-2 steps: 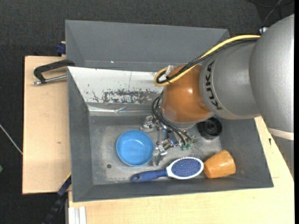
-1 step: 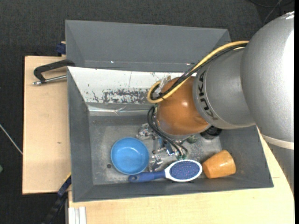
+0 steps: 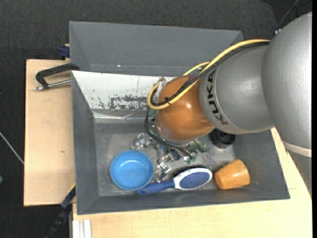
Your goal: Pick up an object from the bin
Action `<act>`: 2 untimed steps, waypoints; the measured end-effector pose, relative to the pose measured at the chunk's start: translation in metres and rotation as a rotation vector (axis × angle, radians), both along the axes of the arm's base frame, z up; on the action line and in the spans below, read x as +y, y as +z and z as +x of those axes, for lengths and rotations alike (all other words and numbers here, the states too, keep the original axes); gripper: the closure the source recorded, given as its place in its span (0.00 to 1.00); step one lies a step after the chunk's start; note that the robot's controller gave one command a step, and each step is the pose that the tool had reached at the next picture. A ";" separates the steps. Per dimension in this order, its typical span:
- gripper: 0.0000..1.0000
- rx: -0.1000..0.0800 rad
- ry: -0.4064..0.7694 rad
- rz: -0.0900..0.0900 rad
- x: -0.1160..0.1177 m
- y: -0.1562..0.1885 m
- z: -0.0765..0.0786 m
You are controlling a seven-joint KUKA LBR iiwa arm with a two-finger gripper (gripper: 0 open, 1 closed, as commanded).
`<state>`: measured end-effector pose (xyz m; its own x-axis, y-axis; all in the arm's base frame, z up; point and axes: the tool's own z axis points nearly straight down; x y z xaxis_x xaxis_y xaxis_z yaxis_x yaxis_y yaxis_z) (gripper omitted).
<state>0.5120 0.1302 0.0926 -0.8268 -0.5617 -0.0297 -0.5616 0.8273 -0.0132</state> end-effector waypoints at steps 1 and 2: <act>0.00 0.010 0.523 -0.013 0.049 -0.009 -0.006; 0.00 0.013 0.849 -0.015 0.030 -0.020 -0.015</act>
Offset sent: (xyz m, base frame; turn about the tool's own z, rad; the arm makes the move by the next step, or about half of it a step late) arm -0.0107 0.0478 -0.0124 -0.5214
